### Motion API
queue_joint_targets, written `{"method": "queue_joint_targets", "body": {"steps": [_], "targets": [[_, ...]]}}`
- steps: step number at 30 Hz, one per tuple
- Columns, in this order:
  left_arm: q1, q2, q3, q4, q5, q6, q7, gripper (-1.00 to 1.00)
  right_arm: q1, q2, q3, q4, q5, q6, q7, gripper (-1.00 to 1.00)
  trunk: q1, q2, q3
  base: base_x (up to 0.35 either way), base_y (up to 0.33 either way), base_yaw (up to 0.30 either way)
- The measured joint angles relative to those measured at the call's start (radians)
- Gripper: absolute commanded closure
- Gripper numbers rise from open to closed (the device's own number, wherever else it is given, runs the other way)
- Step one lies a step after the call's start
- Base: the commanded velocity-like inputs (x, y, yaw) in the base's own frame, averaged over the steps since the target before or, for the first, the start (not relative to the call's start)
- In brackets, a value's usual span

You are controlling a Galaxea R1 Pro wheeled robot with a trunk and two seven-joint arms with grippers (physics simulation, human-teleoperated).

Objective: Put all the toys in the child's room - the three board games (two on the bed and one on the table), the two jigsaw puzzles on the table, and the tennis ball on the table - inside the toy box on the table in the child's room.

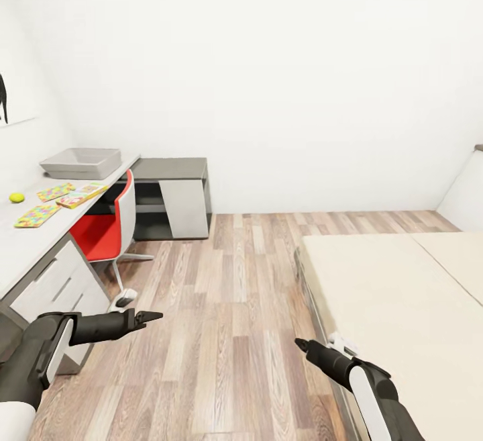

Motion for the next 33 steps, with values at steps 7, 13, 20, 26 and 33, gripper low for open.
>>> {"method": "queue_joint_targets", "body": {"steps": [7,13,20,26,33], "targets": [[0.000,0.000,0.000,0.000,0.000,0.000,0.000,-1.00,0.000,0.000,0.000,0.000,0.008,-0.004,0.000,-1.00,0.000,0.000,0.000,-0.003,0.000,0.008],[0.000,0.000,0.000,0.000,0.000,0.000,0.000,-1.00,0.000,-0.001,0.000,0.000,0.009,-0.005,0.000,-1.00,0.000,0.000,0.000,0.000,0.000,0.000],[0.000,0.000,0.000,0.000,0.000,0.000,0.000,-1.00,0.000,0.000,0.001,-0.002,0.005,-0.004,0.000,-1.00,0.000,0.000,0.000,0.000,0.000,0.000],[0.000,0.000,0.000,0.000,0.000,0.000,0.000,-1.00,0.000,0.000,0.003,-0.010,0.005,-0.005,0.001,-1.00,0.000,0.000,0.003,0.000,0.000,0.000],[0.000,0.000,0.000,0.000,0.000,0.000,0.000,-1.00,0.000,0.000,0.002,-0.009,0.005,-0.004,0.002,-1.00,0.000,0.000,0.014,0.000,0.000,0.000]]}}
